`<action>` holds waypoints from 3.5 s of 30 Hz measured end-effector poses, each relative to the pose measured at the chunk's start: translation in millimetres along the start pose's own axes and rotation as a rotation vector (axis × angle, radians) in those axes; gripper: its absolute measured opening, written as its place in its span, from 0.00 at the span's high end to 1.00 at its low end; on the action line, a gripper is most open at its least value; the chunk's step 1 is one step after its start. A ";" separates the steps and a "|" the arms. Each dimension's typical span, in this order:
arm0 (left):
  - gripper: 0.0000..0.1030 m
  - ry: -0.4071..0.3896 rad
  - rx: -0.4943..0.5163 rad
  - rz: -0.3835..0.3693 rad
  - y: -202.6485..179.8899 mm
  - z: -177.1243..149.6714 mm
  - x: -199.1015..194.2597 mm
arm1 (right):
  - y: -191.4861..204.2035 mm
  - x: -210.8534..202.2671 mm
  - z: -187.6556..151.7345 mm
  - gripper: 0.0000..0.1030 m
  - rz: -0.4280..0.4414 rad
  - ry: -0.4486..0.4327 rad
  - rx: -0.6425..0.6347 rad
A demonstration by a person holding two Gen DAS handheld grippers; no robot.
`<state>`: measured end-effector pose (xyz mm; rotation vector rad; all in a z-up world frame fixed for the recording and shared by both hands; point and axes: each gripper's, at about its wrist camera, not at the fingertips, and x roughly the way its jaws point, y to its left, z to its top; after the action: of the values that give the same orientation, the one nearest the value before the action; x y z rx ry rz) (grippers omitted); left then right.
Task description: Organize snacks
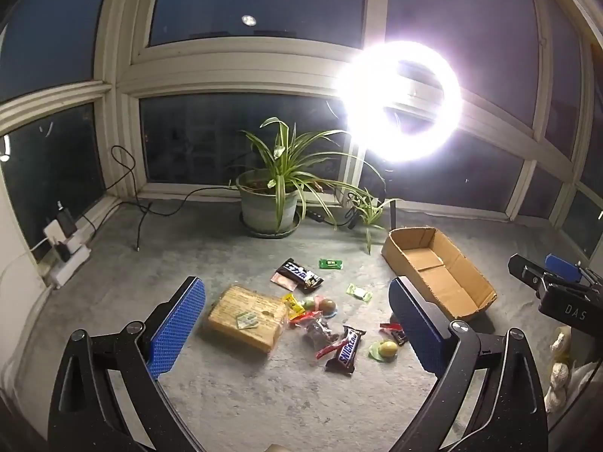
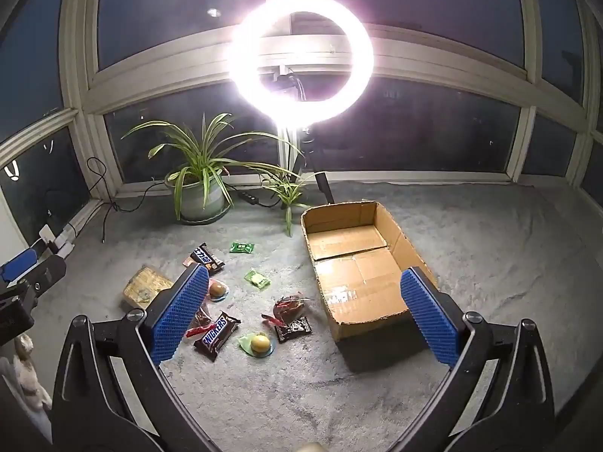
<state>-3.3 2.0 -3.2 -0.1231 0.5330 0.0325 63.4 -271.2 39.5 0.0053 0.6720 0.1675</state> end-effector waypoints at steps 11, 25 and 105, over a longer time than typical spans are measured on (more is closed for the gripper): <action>0.05 0.007 0.007 -0.014 -3.7 -3.6 0.4 | -2.8 1.3 -3.2 0.00 0.003 0.011 0.011; 0.05 0.006 0.012 -0.017 -8.0 -2.0 1.2 | 1.6 3.3 -2.8 0.00 0.001 0.016 0.007; 0.49 0.384 0.022 -0.223 -12.4 -81.7 113.3 | 9.7 133.0 -90.1 0.24 0.297 0.388 -0.062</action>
<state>53.8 -20.6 -129.3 -0.1679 0.8998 -0.2186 108.4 -245.3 -112.8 0.0129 1.0522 0.4834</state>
